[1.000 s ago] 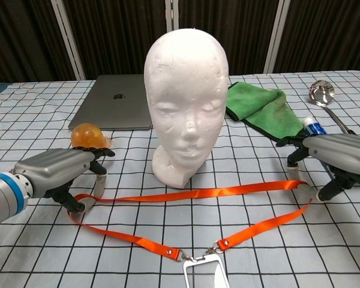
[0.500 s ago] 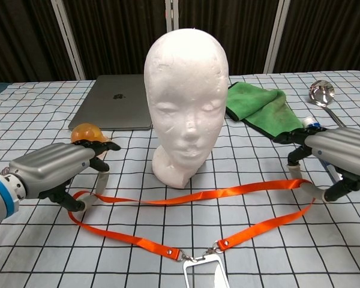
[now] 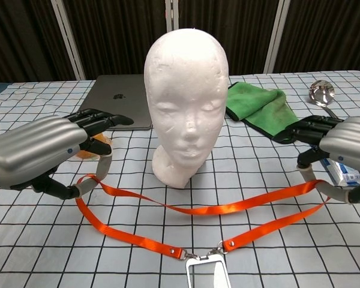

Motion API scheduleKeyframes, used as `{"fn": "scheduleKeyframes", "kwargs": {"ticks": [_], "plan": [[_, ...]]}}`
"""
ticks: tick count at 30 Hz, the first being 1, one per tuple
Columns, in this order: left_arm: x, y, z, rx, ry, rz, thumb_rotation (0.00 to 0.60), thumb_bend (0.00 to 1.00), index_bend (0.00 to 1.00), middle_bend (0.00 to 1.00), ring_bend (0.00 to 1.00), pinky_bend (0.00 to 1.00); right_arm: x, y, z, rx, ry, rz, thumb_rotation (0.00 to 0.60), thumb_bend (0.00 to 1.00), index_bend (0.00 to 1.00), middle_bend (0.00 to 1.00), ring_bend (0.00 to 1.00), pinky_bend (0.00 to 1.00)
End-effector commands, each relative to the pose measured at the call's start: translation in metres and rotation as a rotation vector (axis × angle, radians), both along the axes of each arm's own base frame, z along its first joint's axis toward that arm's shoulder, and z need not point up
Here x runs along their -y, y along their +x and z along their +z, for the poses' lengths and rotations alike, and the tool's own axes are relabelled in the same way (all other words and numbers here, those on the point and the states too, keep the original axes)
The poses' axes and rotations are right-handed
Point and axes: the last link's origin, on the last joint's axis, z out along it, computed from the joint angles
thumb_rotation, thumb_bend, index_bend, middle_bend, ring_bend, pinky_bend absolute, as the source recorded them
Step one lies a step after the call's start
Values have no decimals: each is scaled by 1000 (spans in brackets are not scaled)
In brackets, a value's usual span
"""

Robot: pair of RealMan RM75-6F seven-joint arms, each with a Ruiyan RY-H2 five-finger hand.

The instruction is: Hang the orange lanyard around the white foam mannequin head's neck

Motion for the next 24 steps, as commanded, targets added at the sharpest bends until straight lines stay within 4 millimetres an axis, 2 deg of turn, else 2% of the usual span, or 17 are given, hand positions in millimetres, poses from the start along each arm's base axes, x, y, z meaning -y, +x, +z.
{"fn": "scheduleKeyframes", "kwargs": {"ticks": [1,12,24], "plan": [[-2,0,11,37,9,-70,600,468,697,0,0,0,-3,-3,14,7,-10,74,600,491,698,89,0,0],[-11,9,37,246,-23,-17,600,467,706,0,0,0,-6,22,41,233,-44,164,600,490,699,111,0,0],[-18,23,74,448,-58,136,600,460,712,0,0,0,-6,71,65,542,1,49,600,491,699,113,0,0]]}}
